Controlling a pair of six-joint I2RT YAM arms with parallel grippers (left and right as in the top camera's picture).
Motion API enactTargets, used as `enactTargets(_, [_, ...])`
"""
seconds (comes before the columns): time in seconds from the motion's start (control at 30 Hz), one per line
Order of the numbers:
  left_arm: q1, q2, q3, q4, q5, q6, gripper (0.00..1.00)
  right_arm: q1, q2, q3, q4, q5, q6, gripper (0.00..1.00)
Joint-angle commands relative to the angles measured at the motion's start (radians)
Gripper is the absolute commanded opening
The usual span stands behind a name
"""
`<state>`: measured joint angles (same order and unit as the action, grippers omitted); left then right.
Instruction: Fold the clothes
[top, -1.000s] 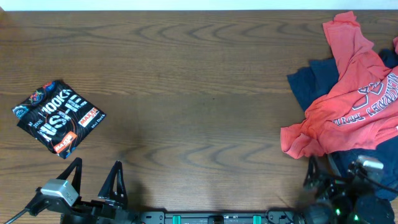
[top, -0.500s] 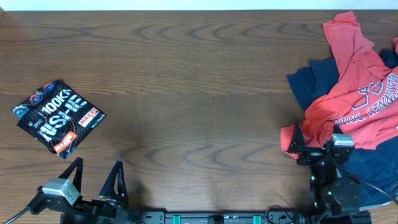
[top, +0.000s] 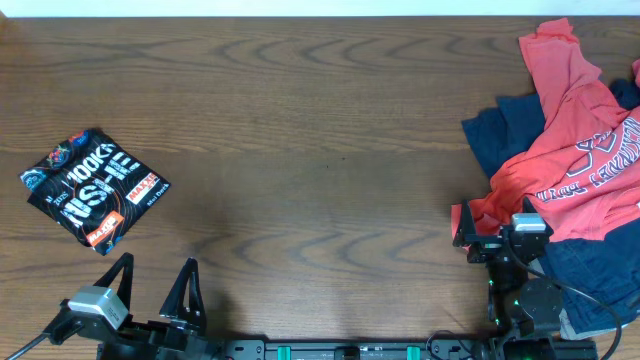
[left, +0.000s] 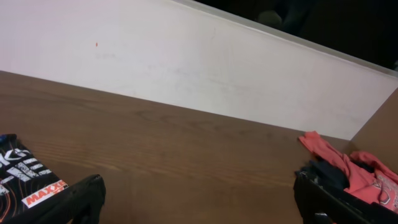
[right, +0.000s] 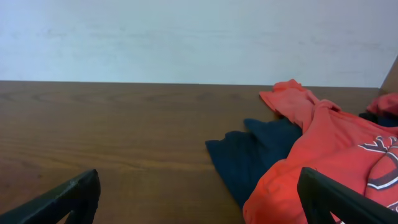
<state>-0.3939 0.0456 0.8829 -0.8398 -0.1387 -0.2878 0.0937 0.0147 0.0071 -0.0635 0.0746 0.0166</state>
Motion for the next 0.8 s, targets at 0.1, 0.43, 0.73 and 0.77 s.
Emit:
enactTargets(0.1, [-0.003,-0.002,-0.002,0.003,-0.011,-0.002,0.98,-0.012,-0.002,-0.002,-0.005,-0.012,-0.018,0.99])
enactTargets(0.43, [-0.003,-0.002,-0.002,0.003,-0.011,-0.002,0.98,-0.012,-0.002,-0.002,-0.005,-0.012,-0.018,0.99])
enactTargets(0.73, [-0.002,-0.002,-0.002,-0.029,-0.014,0.021,0.98,-0.012,-0.002,-0.002,-0.005,-0.012,-0.018,0.99])
enactTargets(0.77, [0.0,-0.002,-0.002,-0.058,-0.013,0.029,0.98,-0.012,-0.002,-0.002,-0.005,-0.012,-0.018,0.99])
